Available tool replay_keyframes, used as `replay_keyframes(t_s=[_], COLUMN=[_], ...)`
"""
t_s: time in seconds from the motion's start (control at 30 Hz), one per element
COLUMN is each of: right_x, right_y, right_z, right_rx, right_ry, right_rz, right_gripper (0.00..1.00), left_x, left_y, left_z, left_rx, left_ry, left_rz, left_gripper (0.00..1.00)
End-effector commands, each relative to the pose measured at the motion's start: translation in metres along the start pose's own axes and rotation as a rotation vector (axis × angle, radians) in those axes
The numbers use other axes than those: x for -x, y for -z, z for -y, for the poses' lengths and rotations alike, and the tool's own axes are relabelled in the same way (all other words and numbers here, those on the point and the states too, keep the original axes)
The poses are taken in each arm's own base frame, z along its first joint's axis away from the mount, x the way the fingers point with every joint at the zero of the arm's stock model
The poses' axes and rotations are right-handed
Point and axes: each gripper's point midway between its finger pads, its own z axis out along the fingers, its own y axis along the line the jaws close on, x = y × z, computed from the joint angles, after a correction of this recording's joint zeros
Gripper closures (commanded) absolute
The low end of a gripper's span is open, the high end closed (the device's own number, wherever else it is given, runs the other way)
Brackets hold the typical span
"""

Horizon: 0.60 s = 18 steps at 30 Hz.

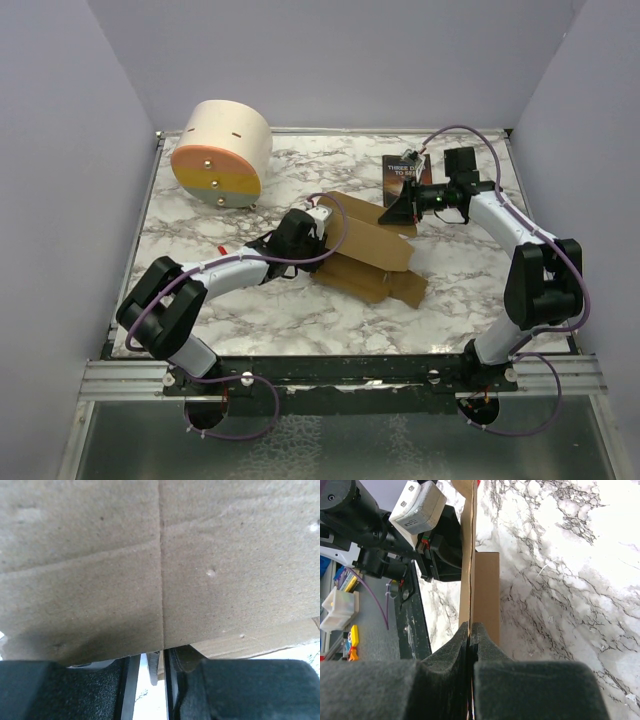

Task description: Fold the paper box

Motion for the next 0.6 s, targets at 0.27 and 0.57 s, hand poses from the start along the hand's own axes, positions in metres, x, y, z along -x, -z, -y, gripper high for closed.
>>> replay_keyframes(t_s=[0.27, 0.57], right_x=[0.000, 0.000], right_y=[-0.003, -0.003], right_z=[0.008, 0.011], right_rx=[-0.024, -0.044], right_ry=[0.009, 0.010], right_rz=[0.010, 0.012], right_gripper=[0.99, 0.99], left_x=[0.018, 0.008], left_y=[0.003, 0.001], left_z=[-0.010, -0.024], left_rx=[0.069, 0.141], left_ry=[-0.007, -0.024], left_rz=[0.097, 0.062], left_gripper=[0.70, 1.00])
